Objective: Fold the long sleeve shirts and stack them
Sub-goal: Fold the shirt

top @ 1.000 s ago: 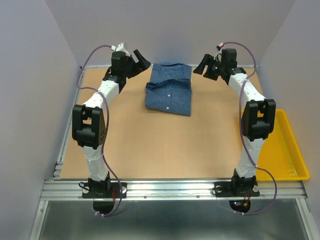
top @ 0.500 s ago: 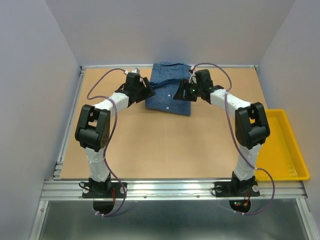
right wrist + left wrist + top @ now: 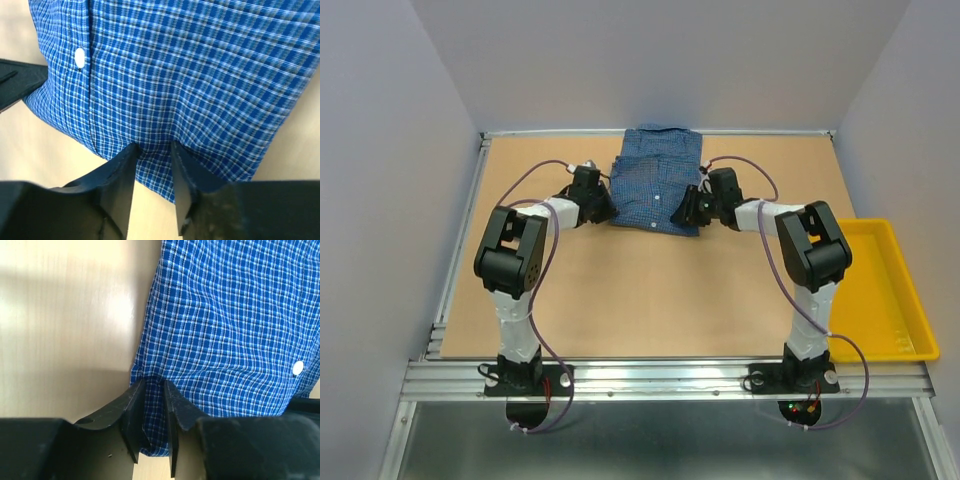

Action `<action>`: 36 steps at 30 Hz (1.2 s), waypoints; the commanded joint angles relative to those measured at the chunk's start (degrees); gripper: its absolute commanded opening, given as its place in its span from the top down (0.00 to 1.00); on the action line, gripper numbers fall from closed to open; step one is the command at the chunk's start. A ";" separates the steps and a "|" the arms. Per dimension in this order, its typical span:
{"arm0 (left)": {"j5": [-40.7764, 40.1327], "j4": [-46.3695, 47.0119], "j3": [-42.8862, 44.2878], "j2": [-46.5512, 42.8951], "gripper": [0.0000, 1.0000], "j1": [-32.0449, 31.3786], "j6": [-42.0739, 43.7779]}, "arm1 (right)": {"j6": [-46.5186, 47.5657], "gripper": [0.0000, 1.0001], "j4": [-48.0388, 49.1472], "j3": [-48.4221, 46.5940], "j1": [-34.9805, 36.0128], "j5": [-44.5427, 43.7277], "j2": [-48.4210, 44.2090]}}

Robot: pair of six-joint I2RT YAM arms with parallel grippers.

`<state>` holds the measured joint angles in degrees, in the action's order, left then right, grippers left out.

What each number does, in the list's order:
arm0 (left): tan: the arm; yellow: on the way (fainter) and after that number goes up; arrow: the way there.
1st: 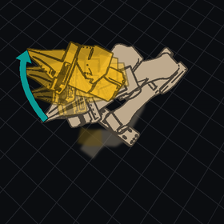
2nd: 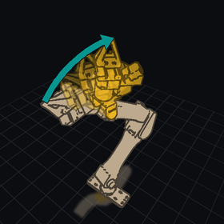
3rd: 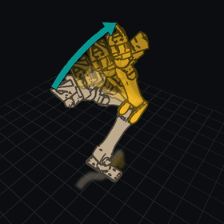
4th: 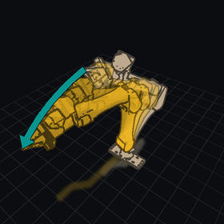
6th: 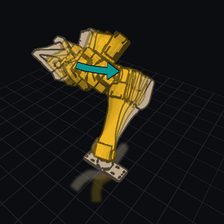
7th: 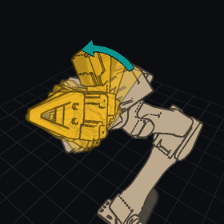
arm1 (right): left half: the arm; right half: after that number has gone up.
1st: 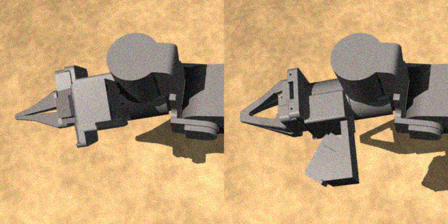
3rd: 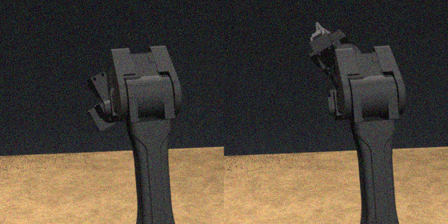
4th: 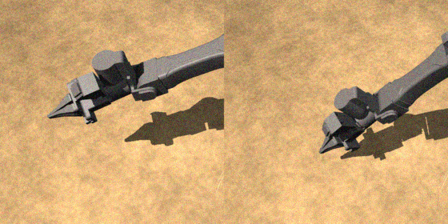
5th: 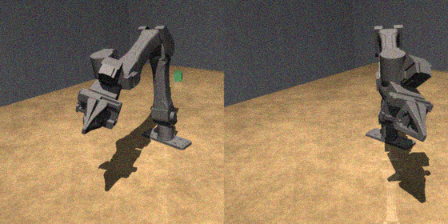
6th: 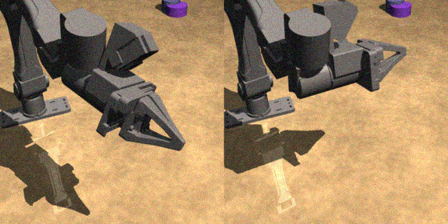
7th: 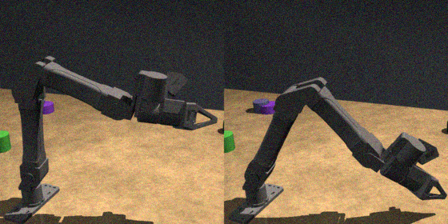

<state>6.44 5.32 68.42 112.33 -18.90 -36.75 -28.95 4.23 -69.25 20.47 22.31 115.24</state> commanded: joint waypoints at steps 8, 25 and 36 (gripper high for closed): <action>-2.91 -1.98 -16.19 -10.79 0.67 -2.98 -4.02 | -5.68 0.70 2.10 16.06 0.71 3.27 -7.03; -4.61 -4.28 -26.43 -47.30 0.23 -11.77 -7.46 | -8.48 0.51 -1.51 22.68 3.00 7.58 -36.58; 3.85 14.01 -32.12 -32.71 0.52 -14.94 -10.62 | -21.50 0.52 29.68 35.58 3.44 11.54 -26.66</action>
<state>7.22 12.58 40.58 75.85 -33.34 -46.02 -45.56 21.45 -39.03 23.33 32.36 85.62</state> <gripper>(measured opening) 0.502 0.485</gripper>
